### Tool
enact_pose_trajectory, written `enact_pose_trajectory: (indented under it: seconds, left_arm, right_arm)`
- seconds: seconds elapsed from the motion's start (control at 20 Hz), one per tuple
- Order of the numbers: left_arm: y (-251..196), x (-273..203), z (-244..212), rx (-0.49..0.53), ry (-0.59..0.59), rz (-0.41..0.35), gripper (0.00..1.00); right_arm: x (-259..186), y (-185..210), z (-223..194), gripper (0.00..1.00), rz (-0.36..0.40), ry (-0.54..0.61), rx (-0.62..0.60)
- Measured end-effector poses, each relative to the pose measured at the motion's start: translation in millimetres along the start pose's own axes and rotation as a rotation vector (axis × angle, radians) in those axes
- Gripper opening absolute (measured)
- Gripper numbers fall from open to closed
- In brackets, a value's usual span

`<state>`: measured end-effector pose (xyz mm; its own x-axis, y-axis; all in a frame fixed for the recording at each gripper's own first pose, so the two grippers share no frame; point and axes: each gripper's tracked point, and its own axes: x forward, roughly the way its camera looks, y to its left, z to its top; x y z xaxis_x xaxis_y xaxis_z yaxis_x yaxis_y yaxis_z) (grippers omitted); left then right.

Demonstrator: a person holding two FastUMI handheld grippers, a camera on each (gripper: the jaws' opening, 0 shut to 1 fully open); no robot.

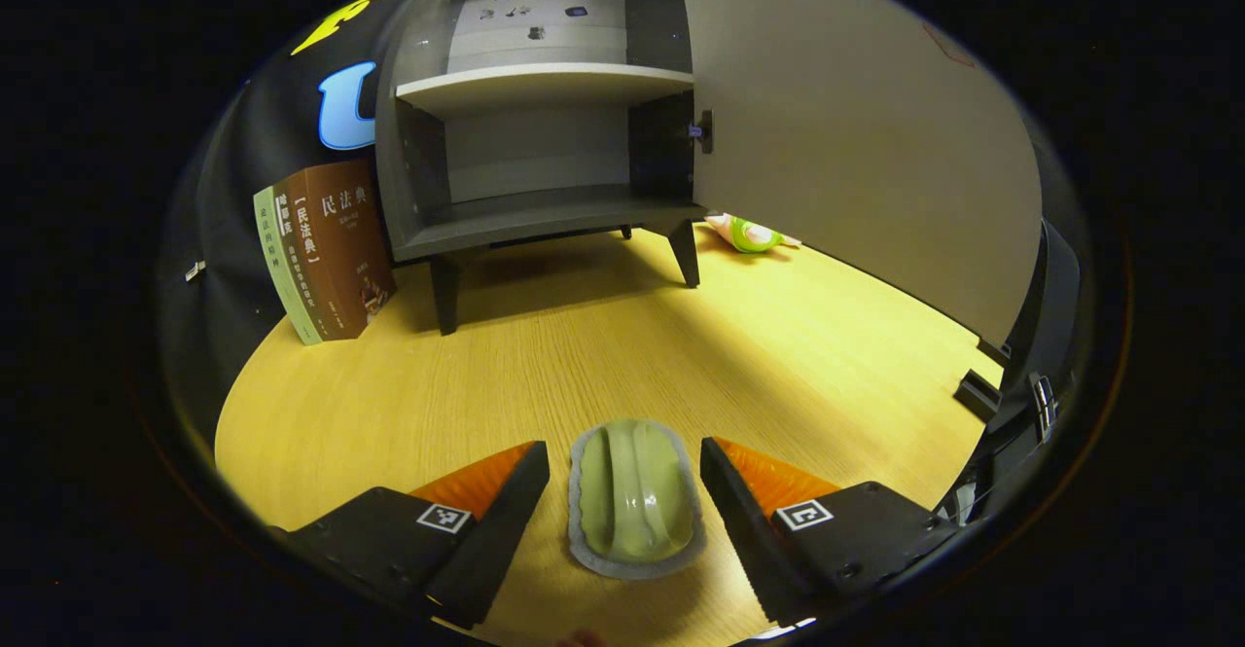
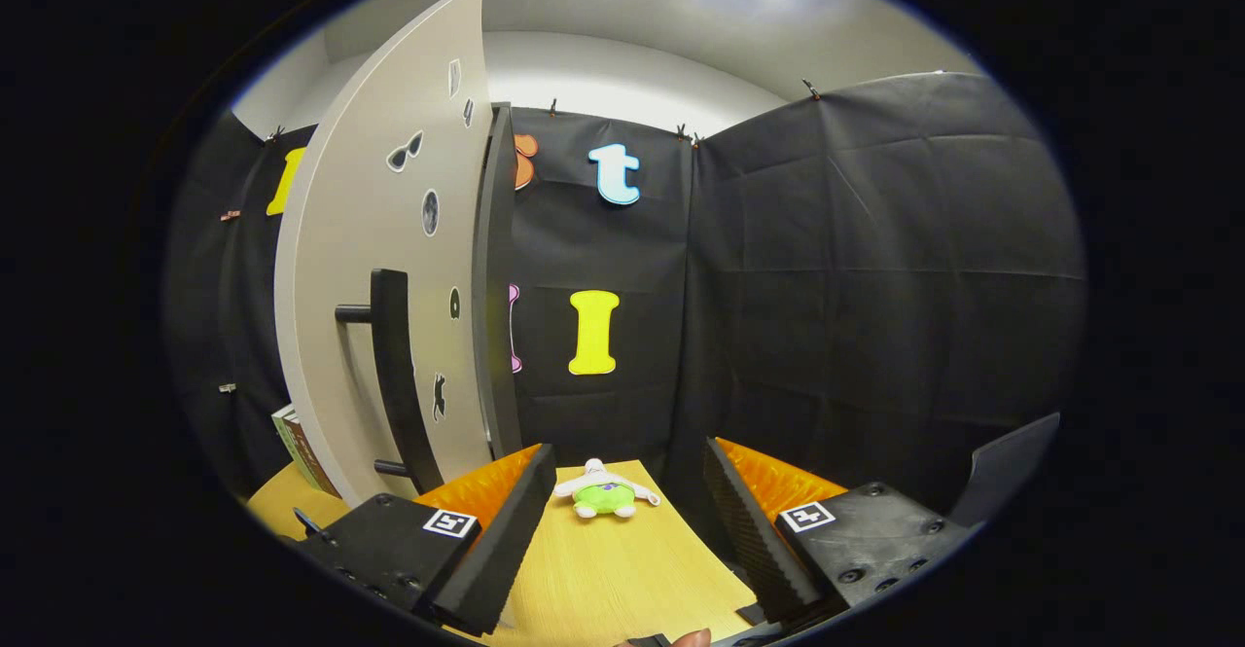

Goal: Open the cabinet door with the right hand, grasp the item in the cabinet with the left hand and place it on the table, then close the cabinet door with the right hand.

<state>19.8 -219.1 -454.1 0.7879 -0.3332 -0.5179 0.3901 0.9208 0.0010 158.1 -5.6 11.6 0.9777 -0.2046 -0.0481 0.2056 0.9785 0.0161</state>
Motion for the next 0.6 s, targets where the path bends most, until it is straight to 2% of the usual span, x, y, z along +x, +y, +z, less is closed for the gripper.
enact_pose_trajectory:
  seconds: [0.35, 0.6]
  left_arm:
    - [5, -60, 82, 0.016, -0.13, -0.018, 0.98]
    - [24, -120, 149, -0.019, -0.211, 0.012, 0.98]
  right_arm:
    - [0, 13, 8, 0.97, 0.031, -0.02, 0.017]
    - [1, 27, 11, 0.97, 0.061, -0.026, 0.013]
